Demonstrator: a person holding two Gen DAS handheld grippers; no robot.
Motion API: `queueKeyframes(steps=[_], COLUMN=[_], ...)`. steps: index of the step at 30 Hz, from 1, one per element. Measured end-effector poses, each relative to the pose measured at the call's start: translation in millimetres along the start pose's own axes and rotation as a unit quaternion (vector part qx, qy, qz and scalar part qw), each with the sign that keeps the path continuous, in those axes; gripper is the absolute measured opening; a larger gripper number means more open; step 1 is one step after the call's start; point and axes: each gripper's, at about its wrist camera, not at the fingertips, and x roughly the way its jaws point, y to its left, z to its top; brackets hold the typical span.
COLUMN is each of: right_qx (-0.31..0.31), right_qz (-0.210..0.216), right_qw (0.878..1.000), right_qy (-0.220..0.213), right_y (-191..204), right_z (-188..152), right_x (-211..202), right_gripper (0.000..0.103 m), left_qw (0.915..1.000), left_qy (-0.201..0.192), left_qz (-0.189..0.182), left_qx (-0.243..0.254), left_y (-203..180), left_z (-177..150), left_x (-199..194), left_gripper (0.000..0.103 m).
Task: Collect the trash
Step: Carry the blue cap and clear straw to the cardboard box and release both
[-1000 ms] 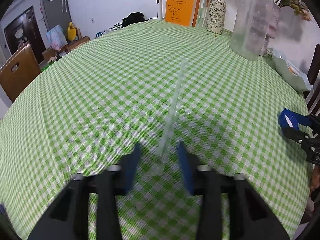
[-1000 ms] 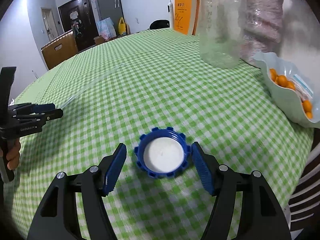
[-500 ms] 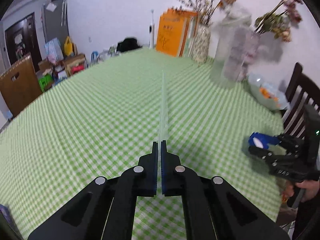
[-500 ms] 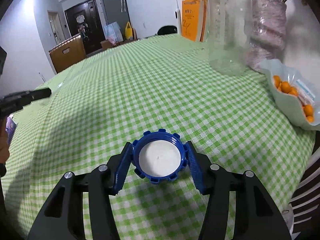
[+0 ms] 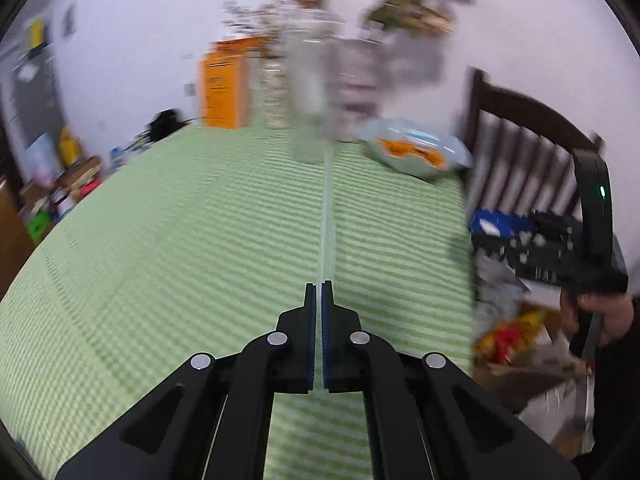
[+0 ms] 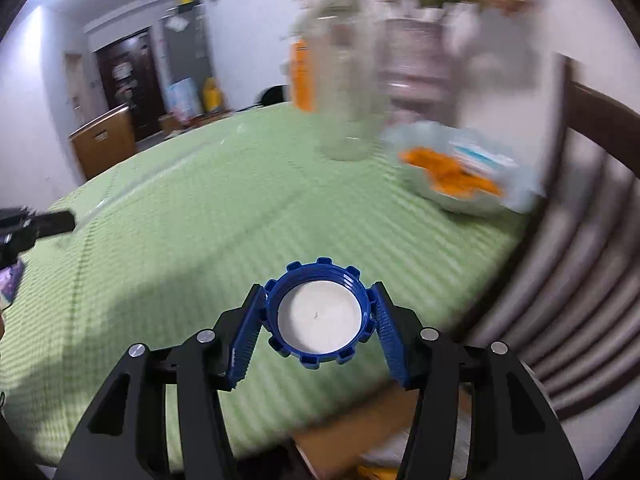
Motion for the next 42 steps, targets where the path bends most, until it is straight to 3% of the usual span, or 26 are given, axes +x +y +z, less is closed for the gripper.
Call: queueKeyframes(steps=[6, 12, 15, 19, 24, 36, 42], right_qx=[0.056, 0.100, 0.116, 0.126, 0.131, 0.135, 0.135], right_qz=[-0.082, -0.138, -0.152, -0.151, -0.135, -0.106, -0.101], right_qw=[0.995, 0.985, 0.981, 0.978, 0.978, 0.981, 0.981], right_qy=[0.009, 0.028, 0.041, 0.063, 0.088, 0.096, 0.098], right_y=[-73.7, -130.8, -148.6, -156.7, -159.8, -159.7, -158.3], right_z=[-47.8, -96.2, -116.5, -139.5, -164.7, -175.5, -175.6], right_x=[-56.2, -96.5, -105.2, -105.0, -98.6, -86.6, -83.3], right_gripper=[0.053, 0.053, 0.053, 0.053, 0.053, 0.053, 0.053], left_qw=[0.9948, 0.9765, 0.9676, 0.9585, 0.9509, 0.9318, 0.9369], left_qy=[0.016, 0.075, 0.104, 0.142, 0.182, 0.265, 0.256], left_qz=[-0.082, -0.154, -0.164, -0.178, -0.170, -0.150, -0.147], left_qx=[0.059, 0.130, 0.161, 0.171, 0.184, 0.197, 0.187], left_y=[-77.3, -169.0, -199.9, -218.1, -230.4, -207.9, -213.4], left_z=[-5.4, -27.3, -40.3, -55.3, -67.4, -59.3, -39.1], left_x=[20.7, 51.0, 65.0, 75.2, 87.4, 84.9, 94.2], left_gripper=[0.000, 0.000, 0.000, 0.000, 0.000, 0.000, 0.000])
